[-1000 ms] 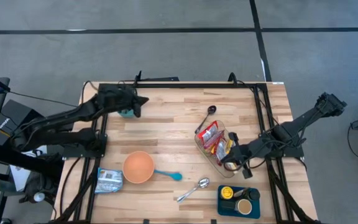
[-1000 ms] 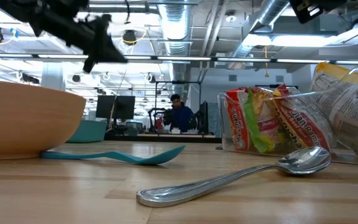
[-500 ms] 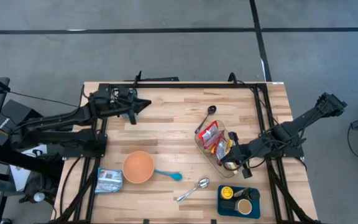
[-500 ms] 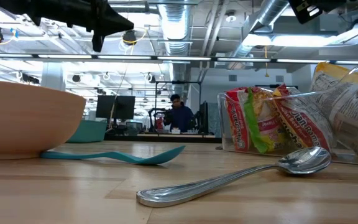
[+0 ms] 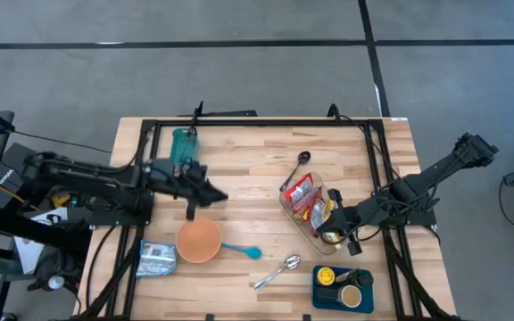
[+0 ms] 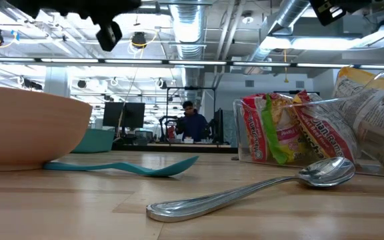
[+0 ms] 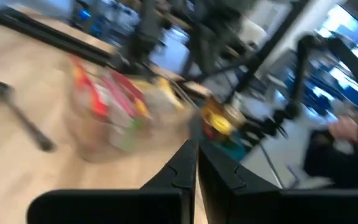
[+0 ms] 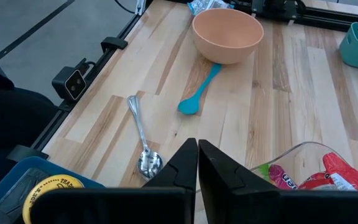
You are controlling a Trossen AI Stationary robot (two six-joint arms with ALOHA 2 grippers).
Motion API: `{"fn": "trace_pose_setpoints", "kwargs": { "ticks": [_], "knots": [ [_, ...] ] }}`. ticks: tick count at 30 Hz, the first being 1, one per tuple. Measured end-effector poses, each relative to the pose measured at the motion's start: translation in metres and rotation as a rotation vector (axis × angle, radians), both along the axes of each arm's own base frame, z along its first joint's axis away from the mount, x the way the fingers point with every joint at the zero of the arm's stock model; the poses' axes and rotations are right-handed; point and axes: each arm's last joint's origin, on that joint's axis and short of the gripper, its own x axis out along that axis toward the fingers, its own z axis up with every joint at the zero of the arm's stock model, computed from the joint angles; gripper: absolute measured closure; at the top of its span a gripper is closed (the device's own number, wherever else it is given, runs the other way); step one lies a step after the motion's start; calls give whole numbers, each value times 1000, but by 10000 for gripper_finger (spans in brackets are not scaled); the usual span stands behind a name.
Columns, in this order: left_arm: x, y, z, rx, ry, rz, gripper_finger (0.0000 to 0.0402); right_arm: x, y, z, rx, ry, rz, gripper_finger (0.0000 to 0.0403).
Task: Pick & Place Food Item
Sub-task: Put the blue baby spoon into the green bin
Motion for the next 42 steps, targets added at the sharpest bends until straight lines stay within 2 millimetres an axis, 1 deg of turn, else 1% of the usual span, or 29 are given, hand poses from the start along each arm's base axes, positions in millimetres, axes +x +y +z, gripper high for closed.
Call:
{"fn": "trace_pose_setpoints", "kwargs": {
  "ticks": [5, 8, 11, 15, 22, 27, 29, 32, 37, 42],
  "knots": [
    [-1, -26, -3, -45, 22, -113, 393, 0, 0, 0, 0, 0, 0, 395],
    [0, -36, 0, -64, -16, -154, 393, 0, 0, 0, 0, 0, 0, 395],
    [0, -43, 7, -65, -96, -186, 393, 0, 0, 0, 1, 0, 0, 395],
    [2, -44, 17, -71, -218, -184, 393, 0, 0, 0, 1, 0, 0, 395],
    [7, -42, 35, 131, -469, -72, 393, 0, 0, 0, 1, -1, 0, 395],
    [21, -45, 45, 259, -510, -53, 393, 0, 0, 0, 1, -1, 0, 395],
    [31, -47, 45, 281, -482, -38, 394, 0, 0, 0, 1, 0, 0, 395],
    [47, -47, 38, 314, -373, -44, 394, 0, 0, 0, 1, 0, 0, 395],
    [74, -45, 17, 302, -110, -49, 395, 0, 0, 0, 1, 0, 0, 395],
    [94, -49, -4, 289, 120, -43, 395, 0, 0, 0, 1, -1, 0, 395]
  ]
}}
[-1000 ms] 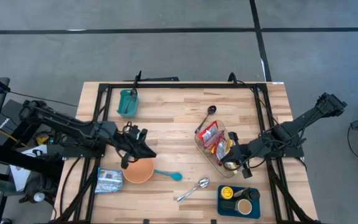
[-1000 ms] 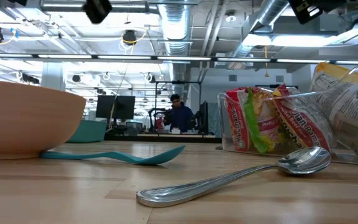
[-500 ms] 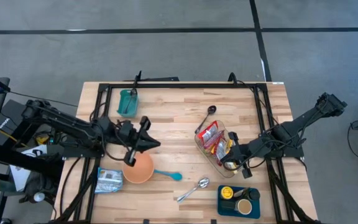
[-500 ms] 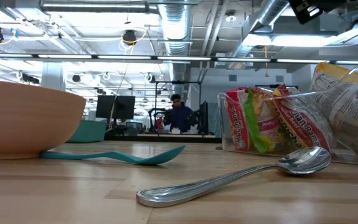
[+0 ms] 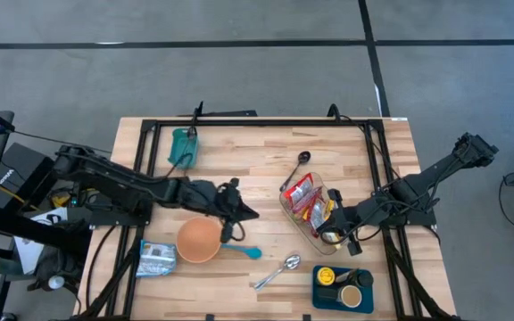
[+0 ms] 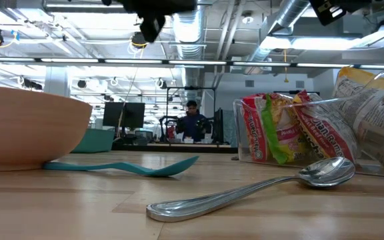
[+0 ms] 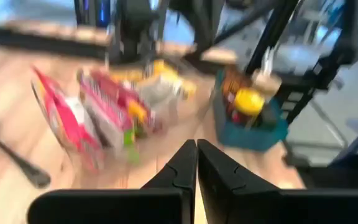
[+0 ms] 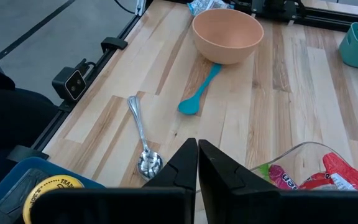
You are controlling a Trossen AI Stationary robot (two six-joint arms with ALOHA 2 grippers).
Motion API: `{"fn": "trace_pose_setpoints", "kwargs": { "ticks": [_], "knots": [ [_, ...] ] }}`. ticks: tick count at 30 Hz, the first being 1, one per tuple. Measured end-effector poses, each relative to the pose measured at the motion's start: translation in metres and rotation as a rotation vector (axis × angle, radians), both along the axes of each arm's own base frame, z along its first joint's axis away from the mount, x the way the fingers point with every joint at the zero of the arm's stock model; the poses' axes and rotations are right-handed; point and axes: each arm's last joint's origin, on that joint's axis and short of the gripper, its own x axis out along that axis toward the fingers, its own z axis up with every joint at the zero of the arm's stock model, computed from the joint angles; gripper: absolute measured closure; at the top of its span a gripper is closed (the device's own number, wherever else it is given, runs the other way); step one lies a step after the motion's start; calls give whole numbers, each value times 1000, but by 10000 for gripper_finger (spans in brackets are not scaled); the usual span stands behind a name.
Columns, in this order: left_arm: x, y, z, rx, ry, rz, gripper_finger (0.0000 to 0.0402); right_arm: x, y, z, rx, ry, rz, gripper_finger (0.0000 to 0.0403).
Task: Pick & Place Food Item
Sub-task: Put the blue baby spoon into the green bin
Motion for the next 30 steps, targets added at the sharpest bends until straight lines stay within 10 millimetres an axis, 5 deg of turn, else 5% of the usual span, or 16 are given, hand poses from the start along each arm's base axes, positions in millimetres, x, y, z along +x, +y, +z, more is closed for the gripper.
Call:
{"fn": "trace_pose_setpoints", "kwargs": {
  "ticks": [16, 30],
  "knots": [
    [48, -39, -49, 90, 443, -58, 395, 0, 0, 0, 0, 0, 0, 395],
    [34, -77, -80, 101, 663, -96, 395, 0, 0, 0, 1, -2, 0, 395]
  ]
}}
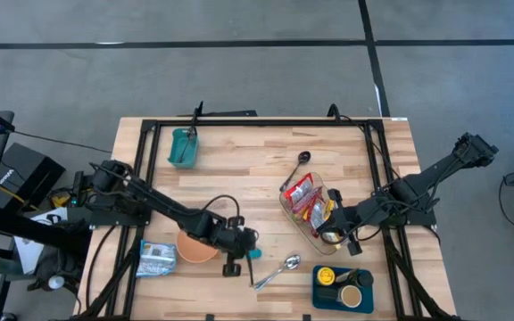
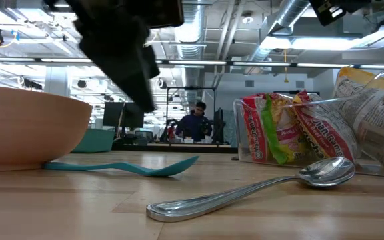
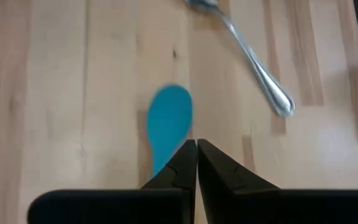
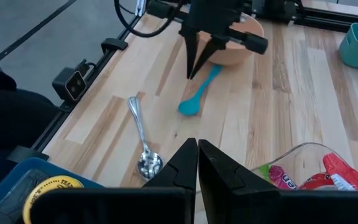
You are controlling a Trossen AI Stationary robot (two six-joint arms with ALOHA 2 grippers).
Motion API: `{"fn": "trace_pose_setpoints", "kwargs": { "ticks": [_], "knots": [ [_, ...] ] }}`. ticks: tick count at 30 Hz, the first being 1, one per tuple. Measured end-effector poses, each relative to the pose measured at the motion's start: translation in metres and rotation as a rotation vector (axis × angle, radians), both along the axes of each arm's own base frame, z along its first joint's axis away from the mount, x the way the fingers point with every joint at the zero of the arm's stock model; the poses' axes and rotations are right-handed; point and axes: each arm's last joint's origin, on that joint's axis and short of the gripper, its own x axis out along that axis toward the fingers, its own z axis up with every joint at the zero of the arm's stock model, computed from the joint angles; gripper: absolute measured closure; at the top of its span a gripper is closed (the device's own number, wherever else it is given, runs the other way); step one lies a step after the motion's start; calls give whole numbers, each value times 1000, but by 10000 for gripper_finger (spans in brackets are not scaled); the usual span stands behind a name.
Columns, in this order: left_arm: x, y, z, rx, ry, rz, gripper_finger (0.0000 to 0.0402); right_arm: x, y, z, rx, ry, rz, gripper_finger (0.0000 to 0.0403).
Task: Pick & Place Food Item
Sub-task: Put the blue baby spoon into the green bin
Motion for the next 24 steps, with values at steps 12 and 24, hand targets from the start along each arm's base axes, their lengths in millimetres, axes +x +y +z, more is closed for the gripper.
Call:
{"fn": "trace_pose_setpoints", "kwargs": {
  "ticks": [12, 24],
  "knots": [
    [-14, -6, -6, 15, 120, 39, 401, 0, 0, 0, 6, 0, -3, 395],
    [-16, 5, -8, 121, 151, 88, 401, 0, 0, 0, 8, 2, -5, 395]
  ]
}}
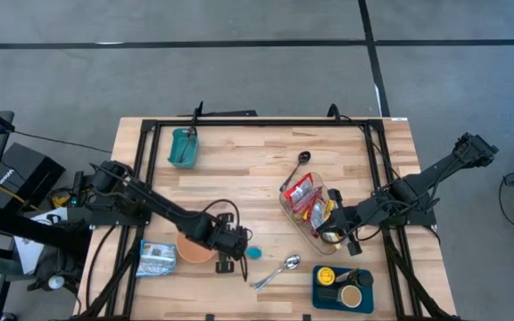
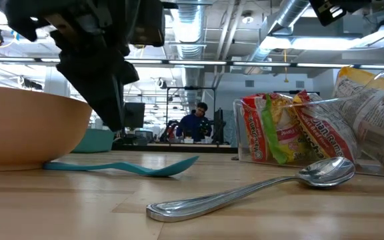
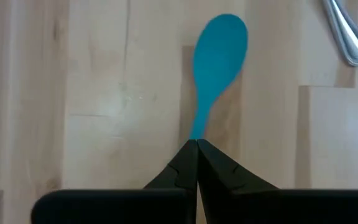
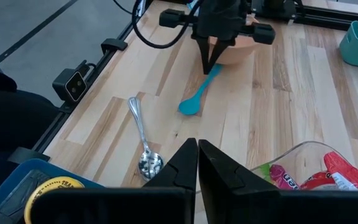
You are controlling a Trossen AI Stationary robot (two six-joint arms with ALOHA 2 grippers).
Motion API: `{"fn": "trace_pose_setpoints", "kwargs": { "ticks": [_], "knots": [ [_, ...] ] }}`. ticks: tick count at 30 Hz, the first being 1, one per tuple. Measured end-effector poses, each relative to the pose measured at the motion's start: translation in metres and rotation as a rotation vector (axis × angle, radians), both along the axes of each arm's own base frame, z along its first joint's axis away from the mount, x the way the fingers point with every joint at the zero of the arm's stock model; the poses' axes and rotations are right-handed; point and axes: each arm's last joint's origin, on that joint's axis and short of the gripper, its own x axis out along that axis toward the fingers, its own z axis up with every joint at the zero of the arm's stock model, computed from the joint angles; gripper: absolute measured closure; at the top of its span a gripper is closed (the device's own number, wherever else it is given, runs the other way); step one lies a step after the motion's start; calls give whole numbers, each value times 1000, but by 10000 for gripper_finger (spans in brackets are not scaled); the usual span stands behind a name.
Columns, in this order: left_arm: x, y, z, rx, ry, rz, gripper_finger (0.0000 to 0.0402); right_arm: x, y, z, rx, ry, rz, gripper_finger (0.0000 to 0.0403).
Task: Pick & Place Food Item
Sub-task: Put the blue baby spoon into the green bin
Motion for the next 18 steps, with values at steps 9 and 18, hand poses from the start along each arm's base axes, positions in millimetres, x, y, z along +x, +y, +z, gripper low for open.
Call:
{"fn": "trace_pose_setpoints", "kwargs": {
  "ticks": [9, 18],
  "knots": [
    [2, 2, 1, 40, -9, -92, 400, 0, 0, 0, 3, 3, -2, 395],
    [6, 8, 1, -7, -7, -82, 365, 0, 0, 0, 5, 4, -4, 395]
  ]
}}
